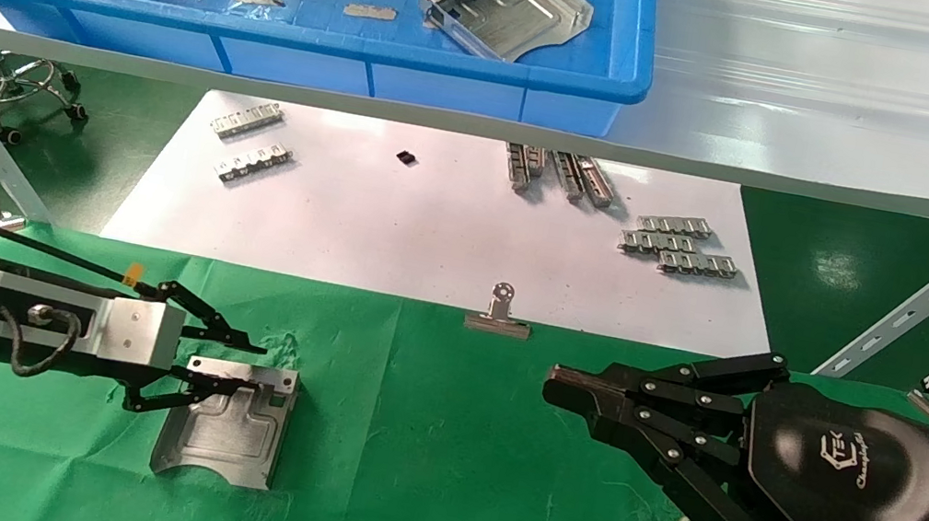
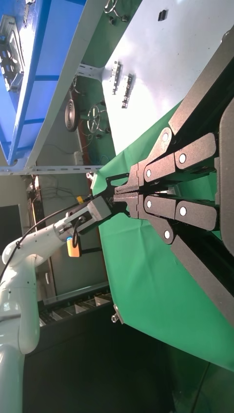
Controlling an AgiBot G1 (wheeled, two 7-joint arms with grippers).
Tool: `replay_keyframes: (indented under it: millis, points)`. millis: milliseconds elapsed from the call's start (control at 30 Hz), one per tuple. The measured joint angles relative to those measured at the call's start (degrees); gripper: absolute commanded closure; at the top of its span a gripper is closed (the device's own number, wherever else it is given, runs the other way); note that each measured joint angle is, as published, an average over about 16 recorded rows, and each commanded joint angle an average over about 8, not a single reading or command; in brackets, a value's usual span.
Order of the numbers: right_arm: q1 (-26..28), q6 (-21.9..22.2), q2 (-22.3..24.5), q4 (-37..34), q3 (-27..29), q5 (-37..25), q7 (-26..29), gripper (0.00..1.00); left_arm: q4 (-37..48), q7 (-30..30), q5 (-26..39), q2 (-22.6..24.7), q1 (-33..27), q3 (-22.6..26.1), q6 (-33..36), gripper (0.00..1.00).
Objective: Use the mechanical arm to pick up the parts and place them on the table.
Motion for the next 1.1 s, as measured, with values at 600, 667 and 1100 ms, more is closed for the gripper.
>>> replay_keyframes:
  millis: [600, 667, 1100]
  points:
    - [0.0, 0.0, 0.0, 0.0, 0.0, 0.0, 0.0, 0.0, -4.3, -11.6, -6.0, -3.6, 1.1, -3.9, 10.4, 0.0]
    - [0.0, 0.0, 0.0, 0.0, 0.0, 0.0, 0.0, 0.0, -5.6, -13.1, -6.6, -3.9, 2.0, -5.0, 10.3, 0.0]
    - [0.0, 0.0, 0.0, 0.0, 0.0, 0.0, 0.0, 0.0, -15.9, -22.3, -11.0, -6.6, 9.1, -13.0, 9.4, 0.0]
